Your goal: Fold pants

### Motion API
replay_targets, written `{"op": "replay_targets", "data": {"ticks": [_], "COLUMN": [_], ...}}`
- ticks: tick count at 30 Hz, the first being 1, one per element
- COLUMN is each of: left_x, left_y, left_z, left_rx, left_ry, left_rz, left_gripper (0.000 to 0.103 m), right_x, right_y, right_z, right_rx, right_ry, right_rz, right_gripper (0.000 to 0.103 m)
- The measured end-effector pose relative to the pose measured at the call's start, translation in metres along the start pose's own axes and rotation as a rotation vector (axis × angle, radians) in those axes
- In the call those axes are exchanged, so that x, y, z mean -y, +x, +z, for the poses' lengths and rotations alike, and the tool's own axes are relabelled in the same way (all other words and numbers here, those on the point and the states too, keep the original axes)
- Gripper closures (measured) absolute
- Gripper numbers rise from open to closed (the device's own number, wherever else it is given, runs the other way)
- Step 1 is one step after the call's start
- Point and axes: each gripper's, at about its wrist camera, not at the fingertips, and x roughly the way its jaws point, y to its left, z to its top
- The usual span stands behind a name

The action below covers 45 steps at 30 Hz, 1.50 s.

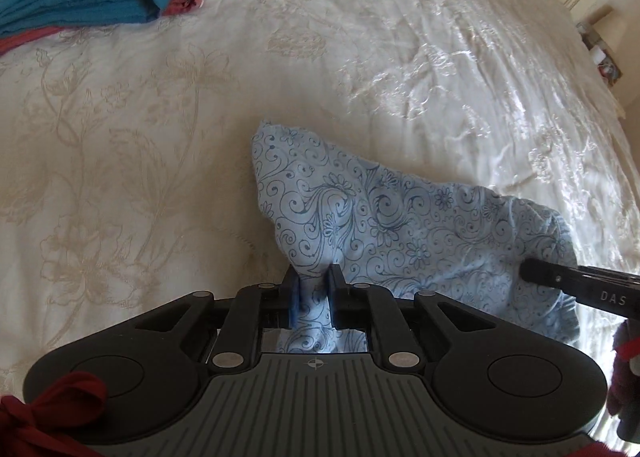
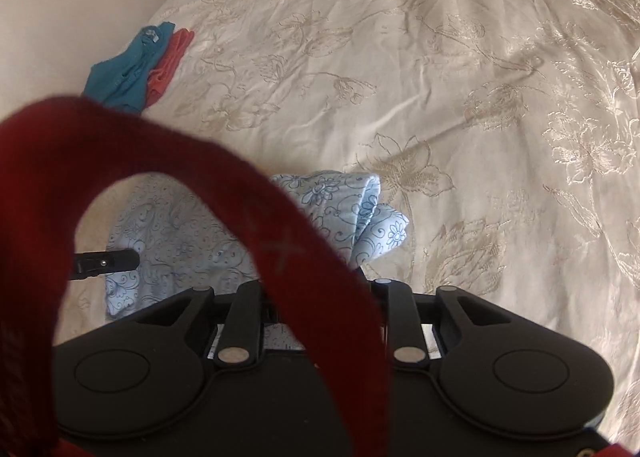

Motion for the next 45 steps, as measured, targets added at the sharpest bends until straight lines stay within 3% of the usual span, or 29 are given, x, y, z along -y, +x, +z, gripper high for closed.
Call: {"op": "replay_targets", "data": {"ticks": [2, 5, 16, 24, 26, 27, 31, 37, 42, 45], "left_x": [0.000, -0.001, -0.009, 0.018, 0.023, 0.025, 0.028, 0.010, 0.001, 0.002], "left_y": [0.006, 0.005, -0.030, -0.041, -0.034, -0.029, -0.012, 0.023, 0.027, 0.013], "left_z": [-0.002, -0.005, -0.003, 0.013, 0.016, 0.018, 0.022, 0.028, 0.031, 0.030], "left_rx": [-0.001, 0.010, 0.101, 0.177, 0.173, 0.170, 0.167, 0.105, 0.086, 0.113], "left_ry": [0.006, 0.013, 0.042, 0.119, 0.133, 0.141, 0.157, 0.163, 0.162, 0.163], "left_rz": [0.015, 0.025, 0.095, 0.048, 0.041, 0.040, 0.056, 0.128, 0.120, 0.120], "left_gripper": [0.088, 0.086, 0.086, 0.086, 0.086, 0.086, 0.086, 0.086, 0.086, 0.086], "right_x": [0.005, 0.013, 0.023, 0.020, 0.016, 0.013, 0.001, 0.010, 0.022, 0.018], "right_y": [0.011, 0.013, -0.015, -0.054, -0.059, -0.058, -0.035, 0.019, 0.022, 0.009], "right_z": [0.001, -0.002, -0.009, -0.006, -0.004, -0.002, 0.010, 0.018, 0.018, 0.016], "right_rx": [-0.017, -0.024, 0.015, 0.148, 0.187, 0.188, 0.163, 0.052, 0.048, 0.072], "right_ry": [-0.008, -0.006, 0.031, 0.088, 0.073, 0.063, 0.002, -0.023, 0.005, -0.014], "right_rz": [-0.026, -0.033, -0.003, -0.030, -0.008, 0.005, 0.016, -0.052, -0.055, -0.054], "right_gripper": [0.064, 0.051, 0.050, 0.049, 0.071, 0.089, 0.089, 0.093, 0.094, 0.090]}}
